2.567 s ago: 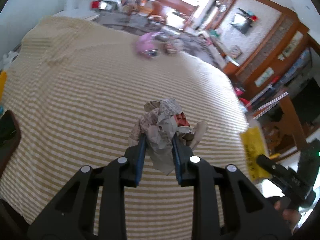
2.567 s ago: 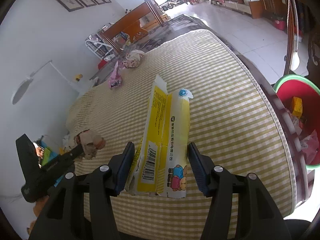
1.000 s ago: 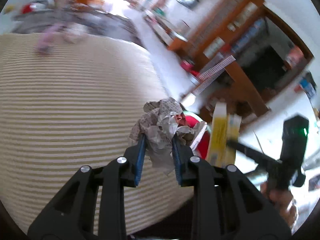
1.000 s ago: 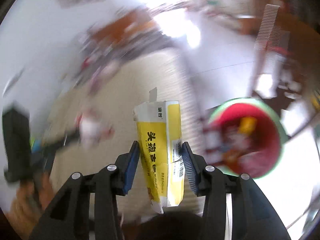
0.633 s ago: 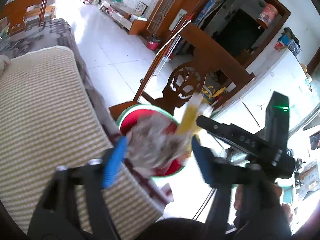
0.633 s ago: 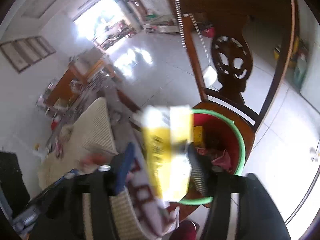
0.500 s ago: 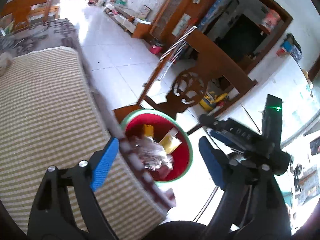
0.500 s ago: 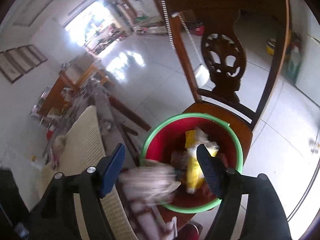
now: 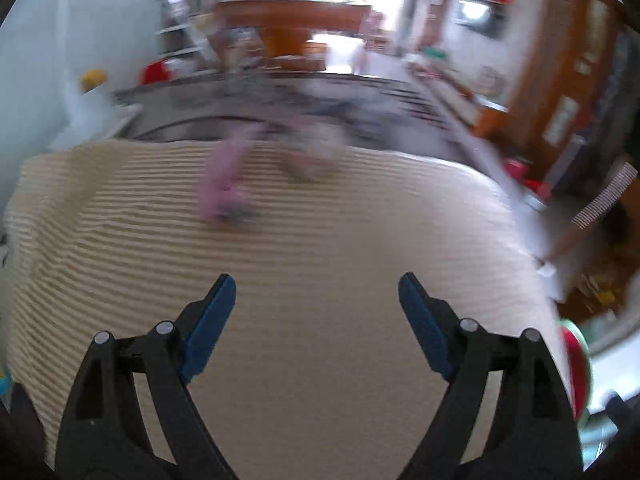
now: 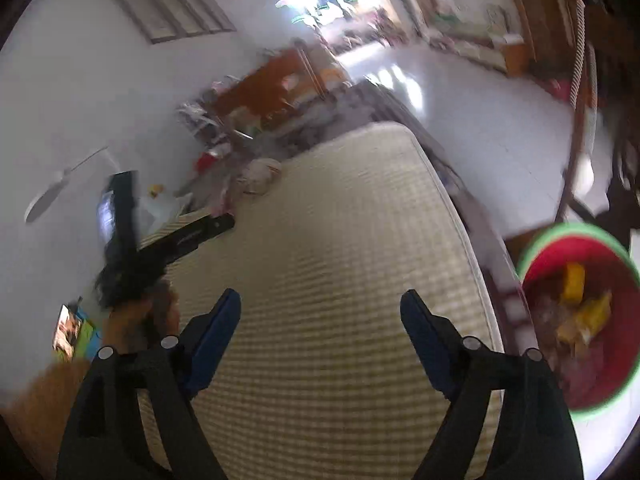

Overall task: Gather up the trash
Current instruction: 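Grasp the pink wrapper with the left tool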

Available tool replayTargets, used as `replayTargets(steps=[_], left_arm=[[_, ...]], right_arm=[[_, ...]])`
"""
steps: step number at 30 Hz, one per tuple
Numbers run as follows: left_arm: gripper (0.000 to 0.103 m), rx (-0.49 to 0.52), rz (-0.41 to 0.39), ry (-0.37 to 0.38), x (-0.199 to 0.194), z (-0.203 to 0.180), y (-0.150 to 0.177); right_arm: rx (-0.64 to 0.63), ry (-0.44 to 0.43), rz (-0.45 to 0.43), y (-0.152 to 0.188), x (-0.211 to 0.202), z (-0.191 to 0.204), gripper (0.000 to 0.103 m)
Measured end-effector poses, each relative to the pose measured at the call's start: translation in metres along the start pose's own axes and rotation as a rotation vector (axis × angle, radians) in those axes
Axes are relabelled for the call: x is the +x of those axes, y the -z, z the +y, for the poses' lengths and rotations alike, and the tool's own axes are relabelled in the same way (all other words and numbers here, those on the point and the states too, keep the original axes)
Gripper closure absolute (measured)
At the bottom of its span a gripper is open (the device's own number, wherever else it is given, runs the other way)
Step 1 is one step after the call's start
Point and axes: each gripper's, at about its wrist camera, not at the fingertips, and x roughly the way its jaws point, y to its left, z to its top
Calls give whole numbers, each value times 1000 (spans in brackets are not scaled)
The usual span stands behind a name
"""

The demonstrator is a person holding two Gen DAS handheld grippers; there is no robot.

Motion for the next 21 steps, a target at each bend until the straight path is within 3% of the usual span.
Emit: replayTargets(steps=[4, 8, 9, 11, 14, 21], left_arm=[[22, -166, 27, -84, 36, 52, -34], [25, -189, 96, -123, 75, 72, -62], [30, -187, 112, -123, 80, 71, -65], [68, -213, 177, -94, 94, 77, -64], [81, -261, 162, -33, 79, 84, -48], [84, 54, 14, -116, 1, 85, 3]], right_arm=[[23, 18, 45, -1, 10, -7, 23], [4, 25, 62, 0, 17, -3, 23], [0, 28, 64, 1, 19, -1, 23], [-6, 37, 72, -1, 23, -1, 23], [-16, 42, 85, 3, 26, 2, 23], [-51, 72, 116, 6, 34, 7, 23]])
